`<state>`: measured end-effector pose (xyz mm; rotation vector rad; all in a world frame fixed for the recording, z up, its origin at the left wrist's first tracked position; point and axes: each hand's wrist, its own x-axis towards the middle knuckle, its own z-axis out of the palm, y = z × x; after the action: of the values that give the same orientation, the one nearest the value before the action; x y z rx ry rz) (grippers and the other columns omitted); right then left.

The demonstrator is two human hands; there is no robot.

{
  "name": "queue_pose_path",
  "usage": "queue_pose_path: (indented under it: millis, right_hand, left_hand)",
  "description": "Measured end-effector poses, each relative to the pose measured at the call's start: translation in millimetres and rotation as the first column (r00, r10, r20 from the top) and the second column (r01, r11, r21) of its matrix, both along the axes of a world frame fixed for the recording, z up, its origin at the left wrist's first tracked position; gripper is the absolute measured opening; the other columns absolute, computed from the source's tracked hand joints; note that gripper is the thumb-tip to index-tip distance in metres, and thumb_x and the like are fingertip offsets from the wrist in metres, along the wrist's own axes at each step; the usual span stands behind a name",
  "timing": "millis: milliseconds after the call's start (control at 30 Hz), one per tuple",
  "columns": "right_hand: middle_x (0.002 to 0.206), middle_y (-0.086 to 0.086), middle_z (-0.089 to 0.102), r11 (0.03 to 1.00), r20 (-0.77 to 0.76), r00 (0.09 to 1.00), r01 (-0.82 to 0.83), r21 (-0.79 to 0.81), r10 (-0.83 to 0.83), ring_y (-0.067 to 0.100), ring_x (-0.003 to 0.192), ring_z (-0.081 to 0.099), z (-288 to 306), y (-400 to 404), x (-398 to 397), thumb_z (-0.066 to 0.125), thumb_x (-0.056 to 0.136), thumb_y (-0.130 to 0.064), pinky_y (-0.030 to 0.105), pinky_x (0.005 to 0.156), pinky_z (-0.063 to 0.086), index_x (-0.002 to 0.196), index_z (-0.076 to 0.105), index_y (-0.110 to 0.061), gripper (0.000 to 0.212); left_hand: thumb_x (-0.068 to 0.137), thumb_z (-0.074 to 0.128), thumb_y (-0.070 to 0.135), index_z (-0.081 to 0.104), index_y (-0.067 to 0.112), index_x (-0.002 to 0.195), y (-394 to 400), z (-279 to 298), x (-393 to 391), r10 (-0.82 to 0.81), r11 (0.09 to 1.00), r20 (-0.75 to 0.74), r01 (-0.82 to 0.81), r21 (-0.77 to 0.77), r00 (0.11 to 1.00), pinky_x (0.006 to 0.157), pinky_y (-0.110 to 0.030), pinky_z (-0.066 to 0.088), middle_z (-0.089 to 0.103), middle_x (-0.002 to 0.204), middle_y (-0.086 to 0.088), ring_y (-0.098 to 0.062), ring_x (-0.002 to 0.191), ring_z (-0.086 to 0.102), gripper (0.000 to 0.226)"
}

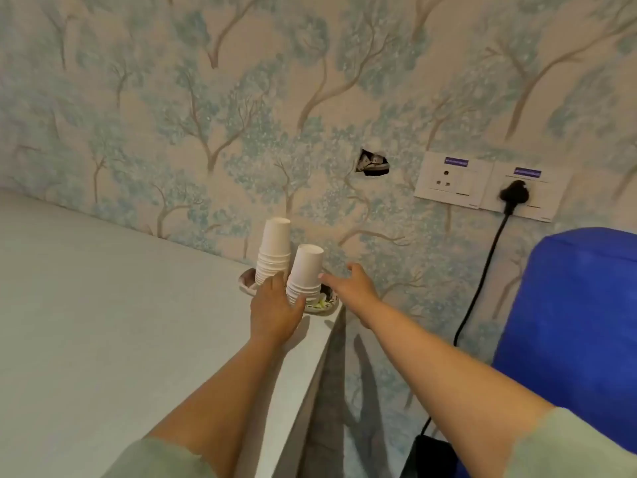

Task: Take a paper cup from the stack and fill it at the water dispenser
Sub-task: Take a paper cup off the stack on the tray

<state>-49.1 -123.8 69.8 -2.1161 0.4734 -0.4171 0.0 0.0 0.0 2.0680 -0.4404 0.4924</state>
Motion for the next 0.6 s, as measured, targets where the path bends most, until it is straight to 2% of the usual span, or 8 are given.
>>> queue_pose_path:
  millis: [67, 200, 267, 333, 400, 467, 600]
  right_hand:
    - [0.150, 0.011, 0.032, 0.999, 0.016, 1.000, 0.015, 0.029, -0.015, 0.029, 0.134, 0.036, -3, 4, 17, 0.068, 0.074, -0.043, 0.039, 0.104, 0.033, 0.142, 0.025, -0.012, 0.086]
    - [0.147, 0.013, 0.036, 0.997, 0.031, 0.998, 0.048, 0.068, -0.050, 0.032, 0.132, 0.038, -7, 13, 55, 0.073, 0.067, -0.044, 0.042, 0.105, 0.035, 0.142, 0.021, -0.011, 0.097]
    - [0.147, 0.013, 0.037, 0.992, 0.061, 0.994, 0.082, 0.092, -0.088, 0.033, 0.131, 0.039, -7, 14, 70, 0.076, 0.063, -0.044, 0.045, 0.106, 0.036, 0.142, 0.020, -0.011, 0.102]
    - [0.144, 0.012, 0.040, 0.987, 0.077, 0.990, 0.112, 0.116, -0.121, 0.033, 0.129, 0.041, -9, 15, 85, 0.079, 0.059, -0.044, 0.046, 0.104, 0.038, 0.141, 0.023, -0.012, 0.104]
    - [0.135, 0.011, 0.050, 0.982, 0.079, 0.988, 0.118, 0.145, -0.131, 0.030, 0.119, 0.049, -12, 17, 97, 0.081, 0.056, -0.043, 0.045, 0.098, 0.043, 0.133, 0.035, -0.012, 0.095]
    - [0.125, 0.009, 0.058, 0.977, 0.084, 0.988, 0.114, 0.179, -0.130, 0.027, 0.108, 0.055, -14, 18, 104, 0.081, 0.055, -0.041, 0.042, 0.093, 0.048, 0.123, 0.048, -0.014, 0.081]
    - [0.116, 0.007, 0.062, 0.960, 0.155, 0.975, 0.117, 0.255, -0.160, 0.023, 0.093, 0.056, -17, 21, 109, 0.079, 0.058, -0.034, 0.035, 0.082, 0.048, 0.115, 0.053, -0.017, 0.065]
  left_hand:
    - [0.078, 0.062, 0.037, 0.049, 0.008, 0.121, -3, 1, 14, 0.028, 0.998, -0.005, -0.028, -0.048, 1.000, 0.085, -0.045, 0.044, 0.061, 0.119, -0.016, -0.036, 0.109, 0.055, 0.053]
    - [0.075, 0.061, 0.048, 0.056, 0.015, 0.111, -11, 1, 36, 0.109, 0.994, -0.044, -0.109, 0.000, 0.993, 0.093, -0.048, 0.039, 0.067, 0.108, -0.009, -0.031, 0.107, 0.057, 0.049]
    - [0.071, 0.058, 0.051, 0.059, 0.020, 0.098, -13, 2, 44, 0.081, 0.997, -0.045, -0.080, 0.016, 0.996, 0.093, -0.046, 0.039, 0.068, 0.098, -0.004, -0.026, 0.103, 0.058, 0.041]
    - [0.066, 0.060, 0.052, 0.059, 0.026, 0.099, -17, 1, 52, 0.011, 0.997, -0.070, -0.005, 0.079, 0.998, 0.093, -0.045, 0.040, 0.069, 0.097, 0.003, -0.021, 0.102, 0.059, 0.042]
    - [0.067, 0.064, 0.050, 0.057, 0.027, 0.104, -21, -1, 57, -0.051, 0.995, -0.105, 0.060, 0.079, 0.993, 0.093, -0.045, 0.041, 0.070, 0.099, 0.005, -0.019, 0.100, 0.060, 0.044]
    - [0.071, 0.065, 0.047, 0.057, 0.025, 0.100, -23, -2, 58, -0.060, 0.996, -0.124, 0.068, 0.063, 0.990, 0.090, -0.042, 0.043, 0.071, 0.097, 0.001, -0.021, 0.096, 0.062, 0.037]
    - [0.073, 0.062, 0.046, 0.062, 0.023, 0.087, -21, -3, 60, -0.086, 0.995, -0.120, 0.091, 0.035, 0.989, 0.086, -0.044, 0.047, 0.071, 0.088, -0.001, -0.023, 0.089, 0.063, 0.027]
